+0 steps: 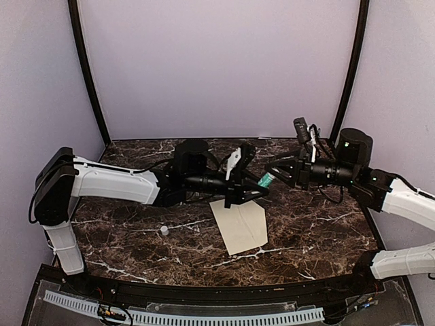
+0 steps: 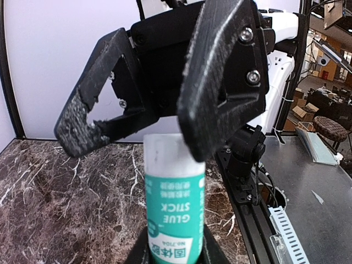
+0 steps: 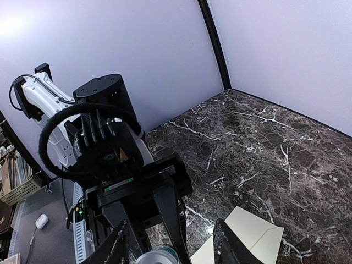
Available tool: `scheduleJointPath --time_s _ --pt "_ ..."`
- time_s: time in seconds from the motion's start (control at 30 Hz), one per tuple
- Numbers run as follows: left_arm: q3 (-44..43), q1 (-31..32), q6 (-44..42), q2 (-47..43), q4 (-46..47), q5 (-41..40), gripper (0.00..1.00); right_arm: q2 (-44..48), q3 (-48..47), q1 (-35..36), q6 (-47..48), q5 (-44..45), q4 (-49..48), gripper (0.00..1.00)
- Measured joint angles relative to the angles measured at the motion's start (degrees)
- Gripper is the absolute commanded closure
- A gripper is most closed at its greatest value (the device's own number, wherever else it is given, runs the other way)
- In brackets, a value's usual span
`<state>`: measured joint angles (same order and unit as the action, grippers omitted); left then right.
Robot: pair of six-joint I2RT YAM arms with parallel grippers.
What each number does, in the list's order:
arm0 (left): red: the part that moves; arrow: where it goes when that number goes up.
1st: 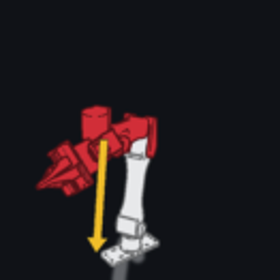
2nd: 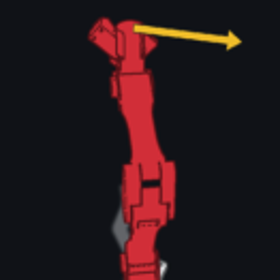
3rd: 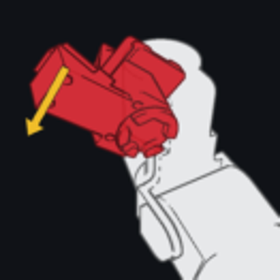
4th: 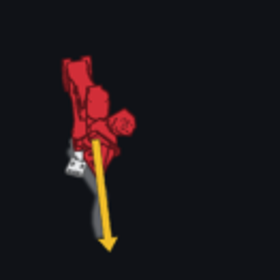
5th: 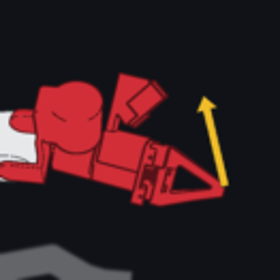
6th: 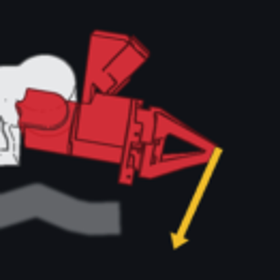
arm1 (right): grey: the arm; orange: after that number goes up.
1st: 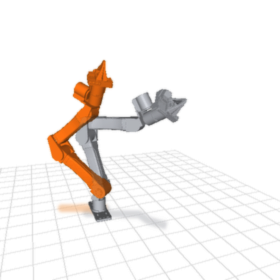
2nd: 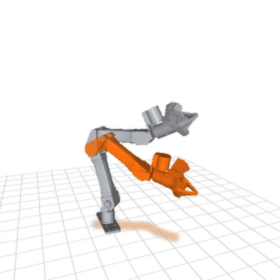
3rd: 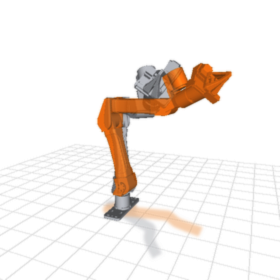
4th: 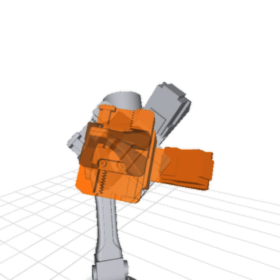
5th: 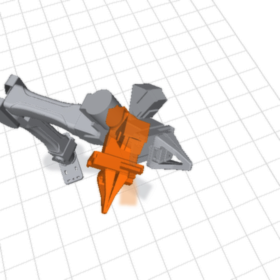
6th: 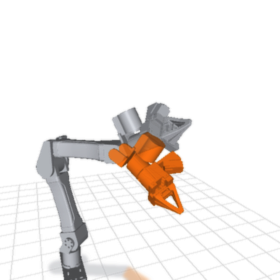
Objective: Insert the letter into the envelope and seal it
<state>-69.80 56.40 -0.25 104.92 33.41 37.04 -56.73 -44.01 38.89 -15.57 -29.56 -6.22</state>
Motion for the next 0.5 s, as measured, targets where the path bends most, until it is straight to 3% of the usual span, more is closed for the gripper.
scheduleJointPath --time_s 0.17,0.4,0.5 --pt "-0.79 -0.04 1.64 0.00 0.92 1.01 1.00 0.00 0.00 0.00 0.07 -1.22 0.00 0.52" --pt "-1.53 -0.28 3.15 0.07 1.46 1.57 1.00 0.04 0.04 0.00 -0.13 -2.38 -0.35 0.78" --pt "-1.53 -0.39 3.76 0.17 1.64 1.66 1.00 0.04 0.04 0.07 0.09 -2.45 -0.35 0.75"
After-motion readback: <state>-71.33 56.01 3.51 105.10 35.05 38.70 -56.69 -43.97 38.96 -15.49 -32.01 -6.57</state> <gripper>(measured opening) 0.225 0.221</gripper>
